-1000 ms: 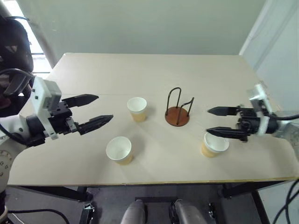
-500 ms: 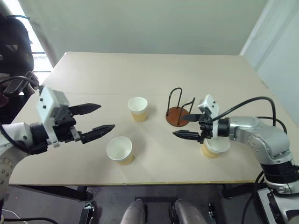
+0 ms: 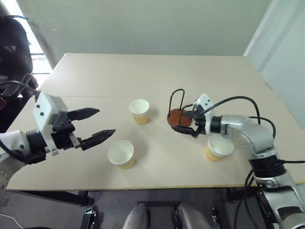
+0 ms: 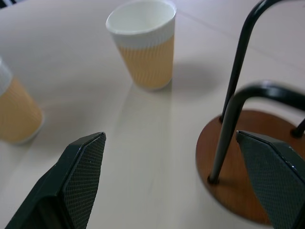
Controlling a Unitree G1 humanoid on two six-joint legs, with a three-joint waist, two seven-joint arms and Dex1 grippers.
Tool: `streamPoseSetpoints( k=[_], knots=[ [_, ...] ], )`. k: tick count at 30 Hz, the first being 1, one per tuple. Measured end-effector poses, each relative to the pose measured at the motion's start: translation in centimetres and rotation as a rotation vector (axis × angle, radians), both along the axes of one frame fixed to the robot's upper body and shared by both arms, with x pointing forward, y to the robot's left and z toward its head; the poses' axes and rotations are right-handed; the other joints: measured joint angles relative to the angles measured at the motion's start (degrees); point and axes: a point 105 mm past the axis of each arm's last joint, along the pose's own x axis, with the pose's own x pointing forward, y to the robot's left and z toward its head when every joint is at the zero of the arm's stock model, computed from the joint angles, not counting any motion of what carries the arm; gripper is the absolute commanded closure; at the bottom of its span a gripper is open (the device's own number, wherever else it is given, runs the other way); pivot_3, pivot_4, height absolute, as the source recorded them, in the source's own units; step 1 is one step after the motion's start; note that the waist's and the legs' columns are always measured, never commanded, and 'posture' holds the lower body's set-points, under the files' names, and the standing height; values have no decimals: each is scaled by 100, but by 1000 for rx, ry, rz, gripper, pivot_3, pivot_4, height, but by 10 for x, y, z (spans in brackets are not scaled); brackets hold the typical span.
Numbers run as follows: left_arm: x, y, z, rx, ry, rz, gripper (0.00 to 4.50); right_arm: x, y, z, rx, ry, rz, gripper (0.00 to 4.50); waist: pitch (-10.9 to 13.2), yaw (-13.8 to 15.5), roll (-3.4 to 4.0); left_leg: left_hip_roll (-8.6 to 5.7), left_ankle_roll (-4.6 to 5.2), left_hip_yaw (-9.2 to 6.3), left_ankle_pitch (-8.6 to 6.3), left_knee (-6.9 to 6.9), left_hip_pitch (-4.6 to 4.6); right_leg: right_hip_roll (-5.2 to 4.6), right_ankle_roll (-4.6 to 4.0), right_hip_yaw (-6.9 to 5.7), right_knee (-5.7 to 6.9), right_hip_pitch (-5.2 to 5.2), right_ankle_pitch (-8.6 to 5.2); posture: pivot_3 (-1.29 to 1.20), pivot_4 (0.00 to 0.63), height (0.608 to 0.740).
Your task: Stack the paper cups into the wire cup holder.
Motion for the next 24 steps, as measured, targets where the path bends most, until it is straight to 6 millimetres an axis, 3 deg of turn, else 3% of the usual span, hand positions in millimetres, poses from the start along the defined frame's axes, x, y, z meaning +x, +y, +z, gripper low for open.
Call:
streamPoseSetpoints(
  k=[5,6,10,18,19,24],
  knots=[
    [-2,-2,0,-1,-2,-5,31,4,6,8,9,-37,4,0,0,5,0,0,-4,0,-4,0,-2,0,-2,-1,-1,-1,0,0,150,740],
    [-2,-2,0,-2,-2,-5,4,4,6,8,8,-37,2,181,0,5,0,0,-5,0,-5,0,-2,0,-2,-1,-1,0,0,0,150,740],
    [-2,-2,-1,-3,3,0,0,7,3,6,-5,-39,-14,1248,0,3,0,1,-9,-1,-7,-1,-1,0,-3,-2,0,-3,0,0,150,740],
    [-2,-1,-2,-5,5,11,0,9,7,4,-5,-48,-21,4251,0,2,0,2,-11,0,-8,-2,-2,0,-4,-2,1,-4,0,0,150,740],
    [-2,-1,-3,-5,5,12,0,9,8,4,-8,-53,-21,4473,0,1,0,2,-11,0,-8,-2,-2,0,-4,-2,1,-5,0,0,150,740],
    [-2,0,-2,-5,1,16,0,8,10,5,-23,-61,-2,4473,0,1,-1,2,-13,0,-9,-2,-1,0,-7,-3,1,-4,0,0,150,740]
  ],
)
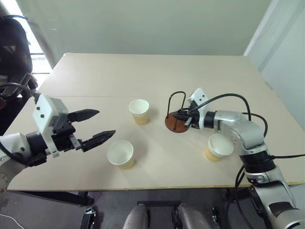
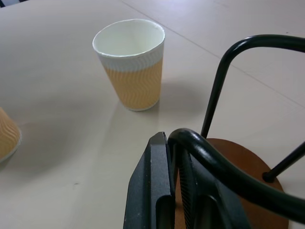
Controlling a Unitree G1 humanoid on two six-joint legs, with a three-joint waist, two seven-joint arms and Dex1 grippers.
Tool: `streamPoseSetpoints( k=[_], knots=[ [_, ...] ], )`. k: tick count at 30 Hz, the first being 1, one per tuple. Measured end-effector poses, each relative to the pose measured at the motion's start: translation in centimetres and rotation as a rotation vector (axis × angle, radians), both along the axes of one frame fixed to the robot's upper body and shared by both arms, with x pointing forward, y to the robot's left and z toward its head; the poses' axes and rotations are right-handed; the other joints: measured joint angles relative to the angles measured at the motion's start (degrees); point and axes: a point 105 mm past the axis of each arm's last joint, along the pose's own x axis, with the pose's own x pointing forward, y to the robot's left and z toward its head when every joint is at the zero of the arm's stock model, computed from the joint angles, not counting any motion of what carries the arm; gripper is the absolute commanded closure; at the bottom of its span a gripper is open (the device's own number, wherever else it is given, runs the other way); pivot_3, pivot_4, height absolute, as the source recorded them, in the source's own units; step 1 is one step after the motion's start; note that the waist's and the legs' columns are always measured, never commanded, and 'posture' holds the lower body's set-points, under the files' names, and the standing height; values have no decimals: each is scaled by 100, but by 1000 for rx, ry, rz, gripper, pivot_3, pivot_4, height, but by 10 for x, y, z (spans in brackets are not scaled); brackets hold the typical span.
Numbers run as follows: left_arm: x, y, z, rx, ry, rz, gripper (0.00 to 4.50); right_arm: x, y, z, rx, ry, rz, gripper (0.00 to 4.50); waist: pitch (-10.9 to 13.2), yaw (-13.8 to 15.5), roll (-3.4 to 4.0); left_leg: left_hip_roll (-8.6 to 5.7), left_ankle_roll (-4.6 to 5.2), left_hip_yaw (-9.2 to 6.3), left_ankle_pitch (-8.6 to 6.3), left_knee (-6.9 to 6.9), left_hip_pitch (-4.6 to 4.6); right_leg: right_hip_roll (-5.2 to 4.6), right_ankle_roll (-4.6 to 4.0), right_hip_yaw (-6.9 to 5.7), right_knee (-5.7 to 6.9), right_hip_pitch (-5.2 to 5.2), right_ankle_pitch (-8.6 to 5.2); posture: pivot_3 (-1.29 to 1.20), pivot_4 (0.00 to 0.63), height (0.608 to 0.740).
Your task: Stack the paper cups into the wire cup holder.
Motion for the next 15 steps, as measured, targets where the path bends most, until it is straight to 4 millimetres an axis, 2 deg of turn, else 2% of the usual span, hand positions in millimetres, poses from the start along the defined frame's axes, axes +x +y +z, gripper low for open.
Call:
streamPoseSetpoints(
  k=[2,10,15],
  knots=[
    [0,0,1,1,-3,1,0,-5,0,-1,-9,2,44,4473,0,4,0,-1,-1,0,-1,0,-1,0,-1,0,-1,1,-1,0,150,740],
    [-1,0,3,6,-5,-12,0,-78,-1,-4,-13,100,509,4473,-2,5,-3,0,-8,1,-6,2,-6,5,-19,-1,-4,2,-16,0,150,740],
    [1,-2,6,10,-9,-31,0,-107,-1,-7,-50,124,724,4473,-1,0,-3,1,-4,1,5,2,0,6,-40,0,-3,7,-28,0,150,740]
  ],
)
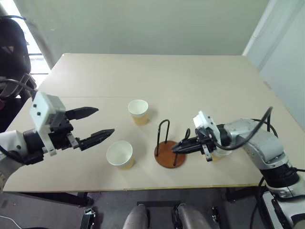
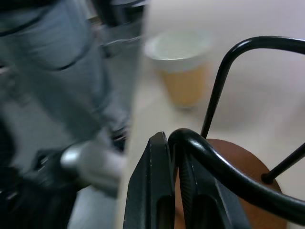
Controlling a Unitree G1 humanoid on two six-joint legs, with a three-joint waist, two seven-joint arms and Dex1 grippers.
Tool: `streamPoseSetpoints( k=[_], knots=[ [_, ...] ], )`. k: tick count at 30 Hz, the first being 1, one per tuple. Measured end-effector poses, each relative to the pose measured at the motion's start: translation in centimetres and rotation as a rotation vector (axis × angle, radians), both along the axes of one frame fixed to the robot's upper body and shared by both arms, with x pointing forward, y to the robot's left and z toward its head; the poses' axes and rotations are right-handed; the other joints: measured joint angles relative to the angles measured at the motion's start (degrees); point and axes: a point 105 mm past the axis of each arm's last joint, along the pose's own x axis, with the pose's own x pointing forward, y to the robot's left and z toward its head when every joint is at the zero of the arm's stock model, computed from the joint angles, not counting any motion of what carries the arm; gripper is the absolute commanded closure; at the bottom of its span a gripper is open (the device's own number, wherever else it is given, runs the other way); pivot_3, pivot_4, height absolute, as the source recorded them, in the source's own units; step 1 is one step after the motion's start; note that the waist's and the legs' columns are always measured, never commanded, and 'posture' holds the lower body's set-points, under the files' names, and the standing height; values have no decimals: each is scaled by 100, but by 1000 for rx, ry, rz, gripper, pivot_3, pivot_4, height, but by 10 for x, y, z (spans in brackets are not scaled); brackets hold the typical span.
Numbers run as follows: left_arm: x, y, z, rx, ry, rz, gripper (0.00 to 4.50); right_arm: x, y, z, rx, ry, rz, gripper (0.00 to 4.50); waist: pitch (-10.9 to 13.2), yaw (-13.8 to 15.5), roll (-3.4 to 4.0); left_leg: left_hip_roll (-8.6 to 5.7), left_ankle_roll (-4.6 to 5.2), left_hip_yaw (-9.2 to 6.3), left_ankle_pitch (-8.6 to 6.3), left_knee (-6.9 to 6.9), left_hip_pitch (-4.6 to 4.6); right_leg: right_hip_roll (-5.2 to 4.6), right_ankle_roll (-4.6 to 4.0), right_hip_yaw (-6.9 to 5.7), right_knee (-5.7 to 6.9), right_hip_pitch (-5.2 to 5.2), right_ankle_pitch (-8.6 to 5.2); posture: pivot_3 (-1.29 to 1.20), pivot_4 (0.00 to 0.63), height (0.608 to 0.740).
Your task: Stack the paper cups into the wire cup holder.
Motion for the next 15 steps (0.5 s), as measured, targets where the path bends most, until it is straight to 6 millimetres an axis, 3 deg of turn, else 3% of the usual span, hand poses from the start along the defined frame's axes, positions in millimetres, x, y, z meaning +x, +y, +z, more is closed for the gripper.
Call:
streamPoseSetpoints(
  k=[4,15],
  knots=[
    [2,0,0,-2,8,-12,0,-13,0,-10,-33,-19,126,4473,1,-7,-2,0,6,0,7,3,2,0,-5,3,-1,3,-3,0,150,740],
    [3,-1,-1,0,12,-16,0,-10,-3,-18,-54,-126,240,4473,1,-15,-2,0,10,0,13,4,2,0,-7,4,1,5,-1,0,150,740]
  ],
)
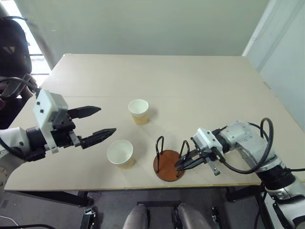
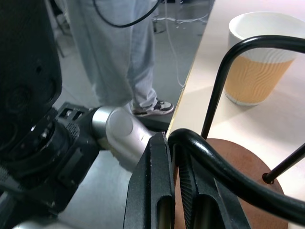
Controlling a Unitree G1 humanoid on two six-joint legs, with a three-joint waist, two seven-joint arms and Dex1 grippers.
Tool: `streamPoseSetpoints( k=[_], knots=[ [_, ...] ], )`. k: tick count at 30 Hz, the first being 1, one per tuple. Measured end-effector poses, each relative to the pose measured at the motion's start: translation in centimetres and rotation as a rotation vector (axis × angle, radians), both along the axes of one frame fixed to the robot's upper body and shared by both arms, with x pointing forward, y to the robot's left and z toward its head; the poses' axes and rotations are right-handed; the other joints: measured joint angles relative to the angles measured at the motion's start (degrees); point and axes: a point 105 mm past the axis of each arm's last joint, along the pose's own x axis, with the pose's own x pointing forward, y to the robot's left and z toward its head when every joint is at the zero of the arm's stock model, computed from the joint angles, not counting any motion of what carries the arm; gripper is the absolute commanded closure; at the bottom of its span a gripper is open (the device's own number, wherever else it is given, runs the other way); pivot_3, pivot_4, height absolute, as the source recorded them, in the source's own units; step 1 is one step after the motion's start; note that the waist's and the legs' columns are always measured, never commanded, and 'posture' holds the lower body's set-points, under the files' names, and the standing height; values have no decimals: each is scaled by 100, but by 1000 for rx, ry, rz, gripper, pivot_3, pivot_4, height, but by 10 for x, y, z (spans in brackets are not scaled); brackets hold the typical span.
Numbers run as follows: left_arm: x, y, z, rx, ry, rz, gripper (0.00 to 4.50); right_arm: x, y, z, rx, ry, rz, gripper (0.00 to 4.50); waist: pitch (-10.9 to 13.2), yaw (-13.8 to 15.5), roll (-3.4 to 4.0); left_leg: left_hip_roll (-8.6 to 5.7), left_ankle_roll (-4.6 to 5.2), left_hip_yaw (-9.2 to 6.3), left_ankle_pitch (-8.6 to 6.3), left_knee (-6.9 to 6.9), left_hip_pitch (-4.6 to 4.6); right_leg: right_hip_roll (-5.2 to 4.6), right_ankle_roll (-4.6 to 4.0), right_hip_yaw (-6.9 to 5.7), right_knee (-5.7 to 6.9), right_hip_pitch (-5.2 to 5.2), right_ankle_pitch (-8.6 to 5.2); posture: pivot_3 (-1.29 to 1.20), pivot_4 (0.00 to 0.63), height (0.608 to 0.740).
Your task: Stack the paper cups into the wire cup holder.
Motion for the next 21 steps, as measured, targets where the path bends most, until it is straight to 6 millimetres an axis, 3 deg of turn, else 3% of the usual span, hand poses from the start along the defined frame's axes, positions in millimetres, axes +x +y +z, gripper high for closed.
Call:
streamPoseSetpoints(
  k=[3,6,16,21],
  knots=[
    [0,1,-2,1,6,4,0,5,-1,0,-23,-42,1,4473,0,0,0,0,0,0,0,0,1,0,-1,0,0,0,1,0,150,740],
    [0,0,-2,2,6,7,0,8,-2,0,-42,-57,-1,3734,0,0,0,1,0,0,0,0,1,0,-2,-1,1,1,2,0,150,740],
    [0,0,-1,4,1,14,0,11,-16,-11,-129,-72,8,160,0,2,0,0,-3,0,-2,-1,0,-1,-3,-1,1,0,3,0,150,740],
    [1,0,3,9,-5,-5,0,10,-36,1,-230,-137,-3,36,0,14,-1,0,-5,0,-4,-1,0,-1,-2,-1,0,3,4,0,150,740]
  ],
)
